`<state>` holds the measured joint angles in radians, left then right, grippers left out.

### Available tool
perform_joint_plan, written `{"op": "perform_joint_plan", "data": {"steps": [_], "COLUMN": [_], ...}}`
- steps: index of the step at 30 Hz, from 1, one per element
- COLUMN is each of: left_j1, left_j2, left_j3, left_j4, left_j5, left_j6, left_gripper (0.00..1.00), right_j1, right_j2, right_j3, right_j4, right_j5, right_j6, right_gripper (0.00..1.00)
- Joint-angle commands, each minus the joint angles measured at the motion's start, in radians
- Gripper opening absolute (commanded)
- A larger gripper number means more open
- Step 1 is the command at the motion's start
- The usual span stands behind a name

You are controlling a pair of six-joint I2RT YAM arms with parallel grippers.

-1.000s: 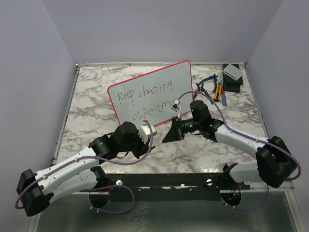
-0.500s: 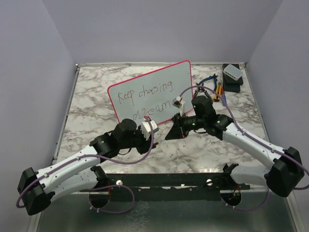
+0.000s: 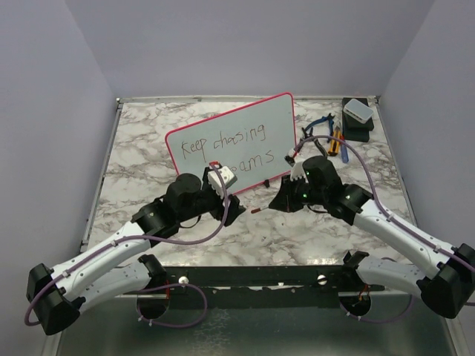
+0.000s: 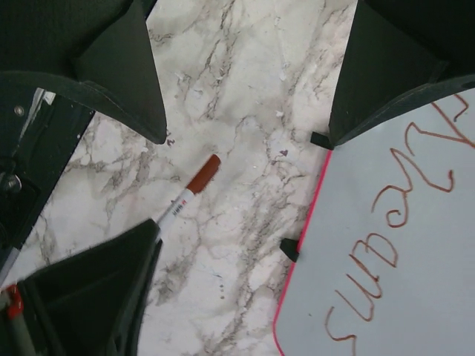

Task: Write a sentence on the whiteboard
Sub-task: Place the whiteboard marker at the center of the board.

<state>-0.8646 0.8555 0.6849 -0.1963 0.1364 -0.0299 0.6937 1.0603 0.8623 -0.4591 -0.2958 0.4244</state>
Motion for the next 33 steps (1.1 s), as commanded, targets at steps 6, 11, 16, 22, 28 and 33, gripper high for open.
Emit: {"op": "perform_joint_plan", "data": {"steps": [6,11,16,22,28,33], "left_j1": [0.203,0.242,0.256,0.265,0.294,0.335], "left_j2": [0.035,0.033,0.030,0.019,0.026,0.042], "left_j3": [0.051,0.040,0.038,0.038,0.050,0.085], "left_j4": [0.041,0.052,0.046,0.044,0.042,0.032], "left_j5": [-0.005,-0.005,-0.070,-0.108,-0.086,-0.084], "left_j6": [-0.137,-0.147,-0.187,-0.229,-0.256,-0.282], "left_gripper": [0.90,0.90,0.90,0.91,0.93,0.93], "right_j1": [0.004,0.002,-0.002,-0.004,-0.013,-0.048], "right_j2": [0.070,0.169,0.237,0.228,0.157,0.090], "right_j3": [-0.237,-0.299,-0.328,-0.316,-0.276,-0.227], "right_j4": [0.377,0.521,0.593,0.531,0.411,0.300], "right_j5": [-0.111,-0.139,-0.127,-0.030,0.107,0.229], "right_j6": [0.138,0.180,0.200,0.176,0.141,0.099], "right_gripper": [0.01,0.01,0.05,0.42,0.76,1.00]}}
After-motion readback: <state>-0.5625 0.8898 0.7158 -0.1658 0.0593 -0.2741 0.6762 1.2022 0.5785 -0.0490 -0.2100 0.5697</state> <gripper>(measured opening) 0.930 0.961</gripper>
